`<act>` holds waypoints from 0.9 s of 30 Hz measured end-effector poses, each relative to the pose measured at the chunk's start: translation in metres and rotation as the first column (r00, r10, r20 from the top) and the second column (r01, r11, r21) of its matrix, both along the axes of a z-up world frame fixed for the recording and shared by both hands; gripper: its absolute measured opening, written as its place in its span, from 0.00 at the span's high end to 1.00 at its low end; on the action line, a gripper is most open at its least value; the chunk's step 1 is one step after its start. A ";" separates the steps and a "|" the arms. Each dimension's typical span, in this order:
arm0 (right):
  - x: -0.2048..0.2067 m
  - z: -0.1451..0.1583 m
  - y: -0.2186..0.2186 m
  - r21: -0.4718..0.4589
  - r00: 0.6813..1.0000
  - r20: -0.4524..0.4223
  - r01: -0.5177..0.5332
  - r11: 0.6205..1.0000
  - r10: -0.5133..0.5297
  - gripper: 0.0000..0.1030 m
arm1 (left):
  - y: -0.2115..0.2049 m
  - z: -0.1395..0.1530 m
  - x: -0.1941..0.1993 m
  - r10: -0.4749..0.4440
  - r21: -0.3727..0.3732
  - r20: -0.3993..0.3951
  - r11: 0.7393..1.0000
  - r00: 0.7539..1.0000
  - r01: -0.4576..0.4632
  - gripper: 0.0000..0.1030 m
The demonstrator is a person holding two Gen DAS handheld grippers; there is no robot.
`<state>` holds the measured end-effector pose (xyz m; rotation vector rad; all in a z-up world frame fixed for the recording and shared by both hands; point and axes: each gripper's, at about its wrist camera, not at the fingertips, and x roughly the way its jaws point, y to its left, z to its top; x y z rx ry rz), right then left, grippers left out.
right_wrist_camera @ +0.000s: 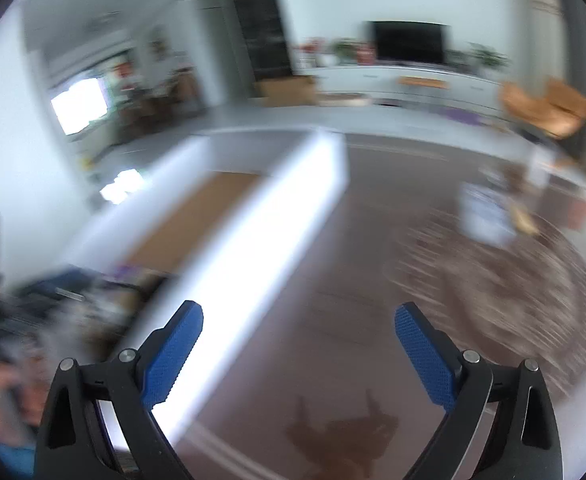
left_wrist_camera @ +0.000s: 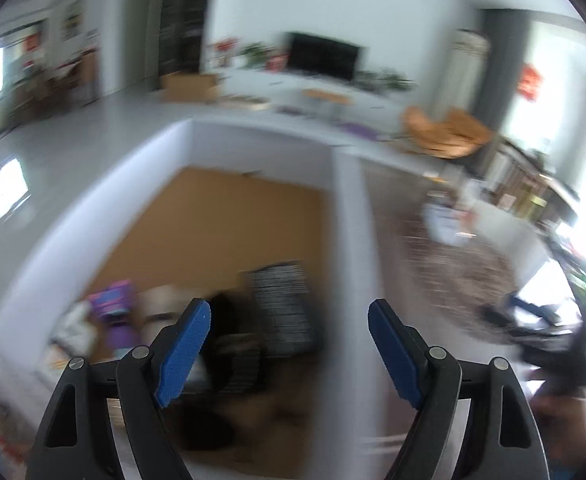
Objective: Organize objects
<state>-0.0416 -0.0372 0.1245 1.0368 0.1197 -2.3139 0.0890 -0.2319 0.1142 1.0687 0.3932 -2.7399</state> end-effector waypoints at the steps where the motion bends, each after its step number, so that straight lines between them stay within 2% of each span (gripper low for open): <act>1: -0.006 -0.014 0.023 0.030 0.998 0.002 0.058 0.998 -0.058 0.06 | 0.020 0.004 -0.009 -0.053 0.009 -0.013 0.999 0.998 0.053 0.19; 2: -0.013 -0.034 0.053 0.076 0.990 0.016 0.140 0.987 -0.142 0.06 | 0.042 0.010 -0.013 -0.113 0.020 -0.023 0.993 0.993 0.114 0.14; 3: -0.016 -0.045 0.075 0.107 0.980 0.025 0.194 0.975 -0.198 0.06 | 0.066 0.014 -0.016 -0.180 0.033 -0.027 0.983 0.983 0.181 0.04; 4: -0.019 -0.056 0.097 0.135 0.967 0.032 0.246 0.960 -0.252 0.06 | 0.083 0.015 -0.018 -0.229 0.040 -0.030 0.972 0.973 0.230 0.00; 6: -0.023 -0.075 0.143 0.190 0.933 0.033 0.346 0.919 -0.358 0.06 | 0.123 0.010 -0.025 -0.316 0.060 -0.025 0.946 0.948 0.317 0.00; 9: -0.036 -0.087 0.197 0.232 0.895 0.025 0.428 0.874 -0.445 0.06 | 0.169 -0.024 -0.051 -0.390 0.077 0.067 0.920 0.919 0.385 0.00; 11: -0.043 -0.093 0.221 0.247 0.882 0.022 0.452 0.857 -0.471 0.06 | 0.185 -0.053 -0.070 -0.378 0.056 0.123 0.926 0.918 0.373 0.00; 14: -0.051 -0.098 0.240 0.264 0.872 0.011 0.470 0.842 -0.490 0.06 | 0.200 -0.097 -0.104 -0.316 -0.017 0.208 0.945 0.926 0.327 0.00; 17: -0.052 -0.100 0.244 0.248 0.867 0.030 0.476 0.844 -0.498 0.04 | 0.211 -0.123 -0.129 -0.287 -0.045 0.262 0.950 0.921 0.309 0.00; 20: -0.051 -0.101 0.248 0.232 0.860 0.049 0.484 0.844 -0.507 0.00 | 0.216 -0.142 -0.142 -0.257 -0.094 0.285 0.951 0.924 0.293 0.00; 22: -0.052 -0.102 0.247 0.233 0.859 0.052 0.485 0.843 -0.509 0.00 | 0.220 -0.145 -0.143 -0.245 -0.124 0.267 0.951 0.932 0.285 0.00; 27: -0.050 -0.102 0.241 0.233 0.856 0.048 0.492 0.839 -0.515 0.00 | 0.220 -0.146 -0.145 -0.233 -0.119 0.251 0.956 0.940 0.269 0.00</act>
